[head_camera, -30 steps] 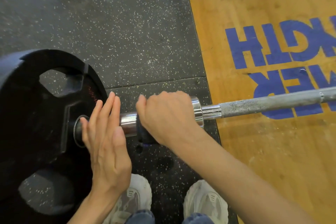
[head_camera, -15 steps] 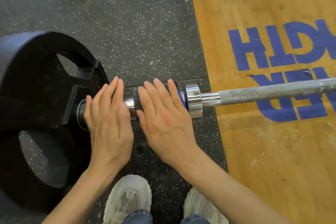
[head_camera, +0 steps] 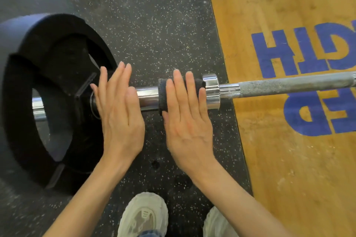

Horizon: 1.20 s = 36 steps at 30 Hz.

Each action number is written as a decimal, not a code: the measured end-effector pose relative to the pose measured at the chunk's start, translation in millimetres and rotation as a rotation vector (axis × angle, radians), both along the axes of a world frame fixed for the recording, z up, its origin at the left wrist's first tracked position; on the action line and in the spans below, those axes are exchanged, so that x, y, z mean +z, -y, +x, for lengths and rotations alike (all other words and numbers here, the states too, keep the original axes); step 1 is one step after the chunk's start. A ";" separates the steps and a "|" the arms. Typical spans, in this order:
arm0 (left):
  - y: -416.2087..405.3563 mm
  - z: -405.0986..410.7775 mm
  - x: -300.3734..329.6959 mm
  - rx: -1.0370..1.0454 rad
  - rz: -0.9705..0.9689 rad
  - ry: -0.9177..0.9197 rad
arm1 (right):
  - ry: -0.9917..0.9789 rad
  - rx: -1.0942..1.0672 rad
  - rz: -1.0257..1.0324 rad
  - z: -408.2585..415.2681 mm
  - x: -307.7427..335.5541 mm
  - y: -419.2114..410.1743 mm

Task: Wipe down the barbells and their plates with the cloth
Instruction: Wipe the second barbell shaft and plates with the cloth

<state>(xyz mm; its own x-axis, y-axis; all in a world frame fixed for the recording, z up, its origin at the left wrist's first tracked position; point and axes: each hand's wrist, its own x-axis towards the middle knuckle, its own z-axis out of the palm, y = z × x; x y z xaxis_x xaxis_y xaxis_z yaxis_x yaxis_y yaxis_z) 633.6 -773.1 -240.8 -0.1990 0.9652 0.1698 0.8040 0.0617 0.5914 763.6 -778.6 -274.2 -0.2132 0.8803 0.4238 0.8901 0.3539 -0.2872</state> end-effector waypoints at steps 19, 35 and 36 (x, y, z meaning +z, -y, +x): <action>-51.3 -6.1 -9.7 -0.004 0.057 0.035 | 0.054 -0.003 0.095 4.9 -26.0 -38.7; -81.1 -19.0 -14.2 -0.069 0.041 -0.130 | 0.029 -0.119 0.028 -31.3 15.9 -106.5; -80.9 -18.3 -14.4 -0.062 0.042 -0.127 | 0.047 -0.106 -0.018 -31.9 30.6 -119.1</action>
